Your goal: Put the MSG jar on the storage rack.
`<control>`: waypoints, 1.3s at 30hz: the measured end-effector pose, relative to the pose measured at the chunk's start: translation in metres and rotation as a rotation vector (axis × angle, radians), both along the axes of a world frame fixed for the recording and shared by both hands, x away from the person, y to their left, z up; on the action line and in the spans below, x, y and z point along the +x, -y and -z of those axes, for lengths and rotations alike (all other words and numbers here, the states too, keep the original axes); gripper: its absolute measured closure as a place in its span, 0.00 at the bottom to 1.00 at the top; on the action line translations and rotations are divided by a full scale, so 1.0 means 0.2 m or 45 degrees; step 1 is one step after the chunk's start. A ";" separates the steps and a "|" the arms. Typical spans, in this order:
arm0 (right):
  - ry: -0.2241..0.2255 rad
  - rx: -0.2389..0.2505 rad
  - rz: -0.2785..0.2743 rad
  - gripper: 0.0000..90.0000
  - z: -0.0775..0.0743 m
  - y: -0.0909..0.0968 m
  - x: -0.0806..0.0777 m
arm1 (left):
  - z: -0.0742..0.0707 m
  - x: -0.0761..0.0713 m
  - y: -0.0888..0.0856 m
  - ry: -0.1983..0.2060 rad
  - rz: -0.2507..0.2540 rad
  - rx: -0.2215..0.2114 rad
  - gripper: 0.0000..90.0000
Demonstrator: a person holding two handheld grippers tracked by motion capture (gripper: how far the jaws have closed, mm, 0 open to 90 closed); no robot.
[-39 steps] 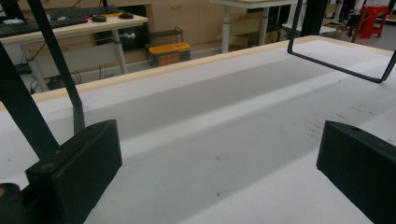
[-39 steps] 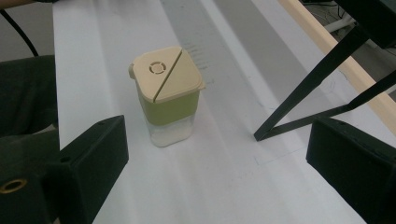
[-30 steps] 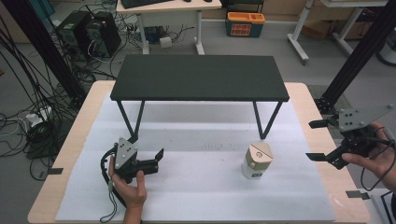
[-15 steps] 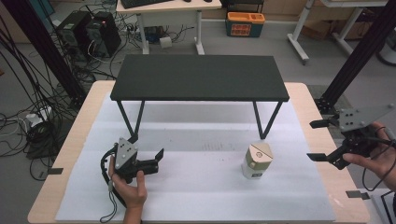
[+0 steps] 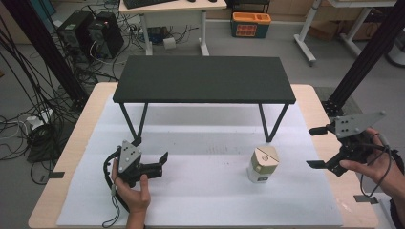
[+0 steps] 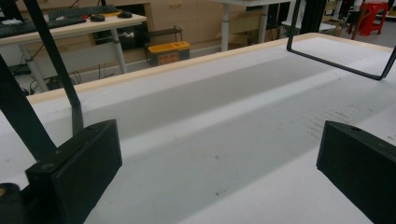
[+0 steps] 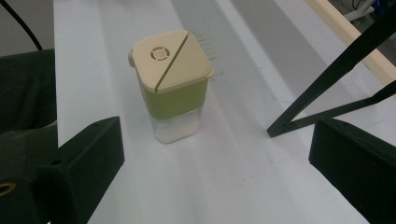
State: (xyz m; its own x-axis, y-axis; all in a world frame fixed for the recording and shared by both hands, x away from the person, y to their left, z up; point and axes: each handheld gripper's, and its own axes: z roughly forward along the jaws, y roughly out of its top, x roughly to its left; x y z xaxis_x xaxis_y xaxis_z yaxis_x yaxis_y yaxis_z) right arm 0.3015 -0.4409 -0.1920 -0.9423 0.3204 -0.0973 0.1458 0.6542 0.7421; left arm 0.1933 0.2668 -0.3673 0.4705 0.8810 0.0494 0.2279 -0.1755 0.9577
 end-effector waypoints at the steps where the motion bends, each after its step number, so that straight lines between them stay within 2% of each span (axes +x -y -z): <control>1: -0.005 0.001 -0.004 0.04 0.01 0.00 0.01 | 0.00 0.00 0.00 0.001 -0.001 0.000 0.00; 4: -0.013 0.000 -0.011 0.03 0.03 -0.01 0.01 | 0.00 0.00 0.00 0.000 0.000 0.001 0.00; 21: -0.105 0.026 -0.078 0.03 0.26 -0.12 0.11 | 0.00 0.00 0.00 0.003 -0.001 -0.001 0.00; 39: -0.154 0.064 -0.131 0.03 0.44 -0.23 0.19 | 0.00 0.00 0.00 0.001 0.000 0.002 0.00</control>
